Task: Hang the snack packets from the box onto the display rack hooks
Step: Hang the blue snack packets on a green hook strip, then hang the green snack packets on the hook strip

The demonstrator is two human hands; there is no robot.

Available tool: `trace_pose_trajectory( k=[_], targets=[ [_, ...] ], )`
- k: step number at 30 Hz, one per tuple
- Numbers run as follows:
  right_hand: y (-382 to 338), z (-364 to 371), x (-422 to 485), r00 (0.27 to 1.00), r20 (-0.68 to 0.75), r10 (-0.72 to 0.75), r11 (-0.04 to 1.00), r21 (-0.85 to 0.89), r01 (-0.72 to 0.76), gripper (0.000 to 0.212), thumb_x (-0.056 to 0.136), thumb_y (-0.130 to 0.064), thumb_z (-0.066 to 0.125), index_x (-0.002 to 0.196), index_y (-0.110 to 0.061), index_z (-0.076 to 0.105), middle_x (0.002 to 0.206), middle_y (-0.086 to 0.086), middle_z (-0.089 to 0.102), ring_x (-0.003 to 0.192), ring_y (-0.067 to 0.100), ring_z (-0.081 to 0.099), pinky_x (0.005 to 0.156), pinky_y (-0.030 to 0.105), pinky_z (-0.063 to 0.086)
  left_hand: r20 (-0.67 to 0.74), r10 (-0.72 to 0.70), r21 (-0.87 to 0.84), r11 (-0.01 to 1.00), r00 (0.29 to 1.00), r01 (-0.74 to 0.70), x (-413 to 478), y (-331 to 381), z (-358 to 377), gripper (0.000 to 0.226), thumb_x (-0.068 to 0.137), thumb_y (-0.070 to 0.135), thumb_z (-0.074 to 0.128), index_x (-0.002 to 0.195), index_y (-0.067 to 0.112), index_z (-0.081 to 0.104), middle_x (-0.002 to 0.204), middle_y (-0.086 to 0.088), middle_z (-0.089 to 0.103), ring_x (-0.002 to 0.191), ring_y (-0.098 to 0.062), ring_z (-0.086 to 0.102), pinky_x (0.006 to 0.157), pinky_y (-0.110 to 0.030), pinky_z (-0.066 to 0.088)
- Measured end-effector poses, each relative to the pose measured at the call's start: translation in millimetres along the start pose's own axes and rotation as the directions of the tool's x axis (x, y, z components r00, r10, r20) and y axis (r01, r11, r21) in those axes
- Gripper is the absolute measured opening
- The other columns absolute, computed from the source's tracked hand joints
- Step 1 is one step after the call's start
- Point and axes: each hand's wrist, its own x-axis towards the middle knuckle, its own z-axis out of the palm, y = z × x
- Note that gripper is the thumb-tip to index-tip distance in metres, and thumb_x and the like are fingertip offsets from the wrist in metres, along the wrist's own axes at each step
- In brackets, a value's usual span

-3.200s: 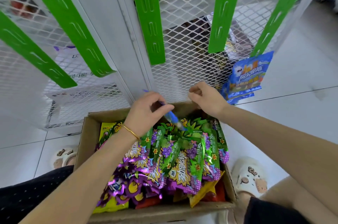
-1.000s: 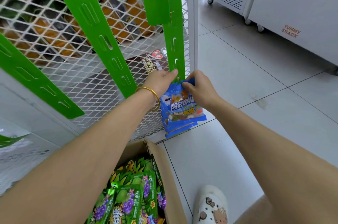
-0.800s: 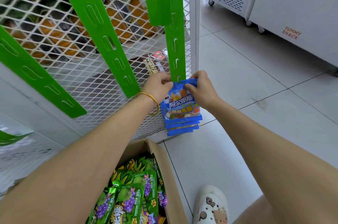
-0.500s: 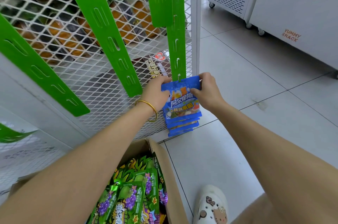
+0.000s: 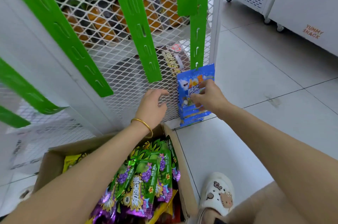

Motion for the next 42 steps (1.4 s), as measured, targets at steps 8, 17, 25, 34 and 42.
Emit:
trace_pose_trajectory(
  k=[8, 17, 25, 34, 42],
  targets=[
    [3.5, 109.5, -62.9, 0.885, 0.465, 0.038, 0.986, -0.159, 0.041, 0.022, 0.093, -0.017, 0.056, 0.109, -0.007, 0.043, 0.084, 0.006, 0.052, 0.059, 0.017, 0.058, 0.058, 0.032, 0.054, 0.052, -0.213, 0.071, 0.975, 0.976, 0.209, -75.4, -90.8, -58.5, 0.023, 0.087, 0.001, 0.053, 0.103, 0.012, 0.066, 0.113, -0.005, 0.060, 0.107, -0.019, 0.052, 0.100, -0.029, 0.038],
    [-13.0, 206.2, -69.7, 0.847, 0.530, -0.042, 0.881, -0.380, 0.282, 0.039, 0.090, -0.031, 0.060, 0.117, -0.004, 0.052, 0.117, 0.014, 0.057, 0.106, 0.026, 0.053, 0.086, 0.031, 0.041, 0.002, -0.340, 0.080, 0.937, 0.940, 0.339, -124.5, -150.3, -114.4, 0.026, 0.085, -0.002, 0.053, 0.105, 0.007, 0.067, 0.115, -0.008, 0.062, 0.111, -0.021, 0.053, 0.093, -0.024, 0.035],
    [-23.7, 291.6, -70.5, 0.915, 0.397, 0.074, 0.856, -0.496, 0.146, 0.052, 0.088, -0.034, 0.062, 0.124, -0.003, 0.041, 0.123, 0.017, 0.054, 0.115, 0.034, 0.052, 0.094, 0.041, 0.044, -0.089, -0.424, 0.034, 0.903, 0.901, 0.428, -149.3, -185.9, -150.3, 0.028, 0.082, -0.008, 0.053, 0.103, 0.001, 0.067, 0.112, -0.013, 0.062, 0.111, -0.025, 0.053, 0.094, -0.023, 0.036],
    [-48.4, 261.2, -49.1, 0.843, 0.500, 0.197, 0.963, -0.258, -0.071, 0.026, 0.082, -0.002, 0.067, 0.108, 0.001, 0.065, 0.094, 0.007, 0.065, 0.076, 0.008, 0.060, 0.072, 0.020, 0.053, -0.029, -0.507, -0.043, 0.862, 0.862, 0.505, -145.0, -203.2, -146.4, 0.029, 0.083, 0.002, 0.060, 0.112, 0.001, 0.062, 0.118, -0.015, 0.060, 0.112, -0.028, 0.055, 0.093, -0.027, 0.041],
    [-67.5, 133.7, -45.7, 0.848, 0.516, 0.119, 0.974, 0.106, -0.201, 0.019, 0.089, 0.006, 0.052, 0.085, -0.009, 0.063, 0.082, 0.003, 0.067, 0.085, 0.017, 0.059, 0.092, 0.035, 0.046, 0.050, -0.606, -0.324, 0.742, 0.794, 0.587, -114.9, -155.0, -127.3, 0.075, 0.077, 0.018, 0.075, 0.137, 0.001, 0.033, 0.134, -0.019, 0.047, 0.121, -0.028, 0.048, 0.095, -0.029, 0.040]
  ],
)
